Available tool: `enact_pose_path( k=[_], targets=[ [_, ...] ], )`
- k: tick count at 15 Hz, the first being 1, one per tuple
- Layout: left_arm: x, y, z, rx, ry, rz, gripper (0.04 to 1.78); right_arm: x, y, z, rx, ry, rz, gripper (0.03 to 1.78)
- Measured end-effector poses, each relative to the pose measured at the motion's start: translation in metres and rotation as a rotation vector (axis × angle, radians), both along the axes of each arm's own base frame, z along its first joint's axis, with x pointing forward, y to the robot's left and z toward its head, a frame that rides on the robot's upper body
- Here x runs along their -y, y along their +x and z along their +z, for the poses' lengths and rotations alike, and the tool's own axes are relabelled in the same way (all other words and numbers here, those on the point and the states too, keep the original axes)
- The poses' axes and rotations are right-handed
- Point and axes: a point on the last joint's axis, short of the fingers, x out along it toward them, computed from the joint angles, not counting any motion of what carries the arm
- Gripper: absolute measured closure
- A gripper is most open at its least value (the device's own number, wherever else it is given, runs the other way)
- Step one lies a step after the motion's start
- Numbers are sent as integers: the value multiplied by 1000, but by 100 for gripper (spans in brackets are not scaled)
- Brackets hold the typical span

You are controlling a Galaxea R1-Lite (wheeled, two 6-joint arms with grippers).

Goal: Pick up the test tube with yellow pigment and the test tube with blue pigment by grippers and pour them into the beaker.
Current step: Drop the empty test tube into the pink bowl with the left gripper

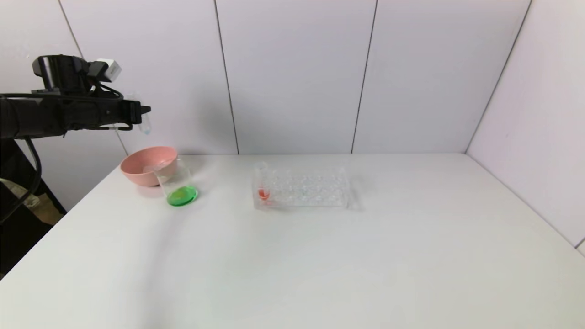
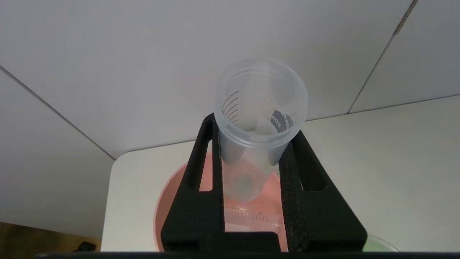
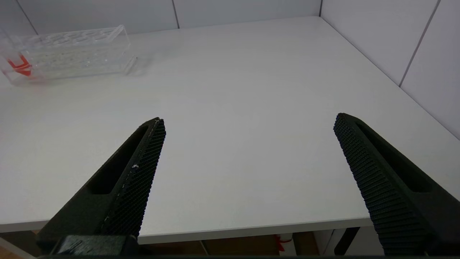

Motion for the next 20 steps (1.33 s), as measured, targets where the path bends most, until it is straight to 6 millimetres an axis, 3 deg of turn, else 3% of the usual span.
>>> enact_pose_path(
  k=[4, 10, 12, 16, 20],
  targets=[
    [-3, 11, -31, -74, -22, 0, 136, 0, 0, 0, 0, 0, 0, 10],
    [-4, 16, -47, -117, -32, -2, 126, 0, 0, 0, 0, 0, 0, 10],
    [-4, 16, -47, -115, -26, -2, 107, 0, 0, 0, 0, 0, 0, 10],
    [-6, 16, -45, -109, -21, -1, 43, 0, 0, 0, 0, 0, 0, 10],
    [-1, 4, -24, -69, -15, -20, 8, 0, 0, 0, 0, 0, 0, 10]
  ],
)
